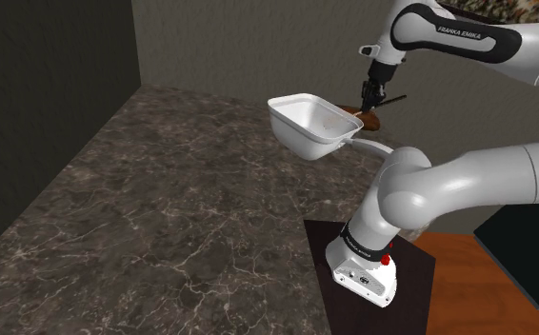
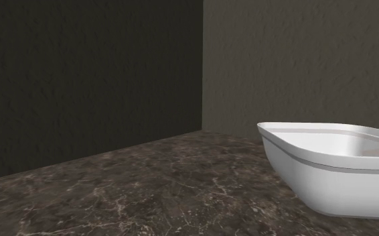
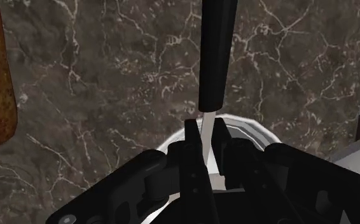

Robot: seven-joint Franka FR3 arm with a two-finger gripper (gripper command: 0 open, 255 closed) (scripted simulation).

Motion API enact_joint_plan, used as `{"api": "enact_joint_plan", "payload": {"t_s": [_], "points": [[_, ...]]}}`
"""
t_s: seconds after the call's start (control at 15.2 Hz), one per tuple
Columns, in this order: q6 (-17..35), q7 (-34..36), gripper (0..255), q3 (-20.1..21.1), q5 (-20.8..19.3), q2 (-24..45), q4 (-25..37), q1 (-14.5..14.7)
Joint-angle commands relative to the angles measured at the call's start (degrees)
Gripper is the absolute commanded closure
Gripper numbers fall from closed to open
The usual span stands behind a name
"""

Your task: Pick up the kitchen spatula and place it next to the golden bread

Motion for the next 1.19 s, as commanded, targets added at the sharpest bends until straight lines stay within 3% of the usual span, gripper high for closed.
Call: {"api": "enact_joint_plan", "payload": {"t_s": [0.0, 0.59, 1.12], "points": [[-0.6, -2.9, 255, -1.9, -1.8, -0.8, 1.0, -1.2], [-2.7, -15.4, 255, -10.1, -8.5, -2.7, 7.9, -4.4], [-3.6, -26.6, 255, -18.9, -13.3, -2.1, 18.1, -3.1]]}}
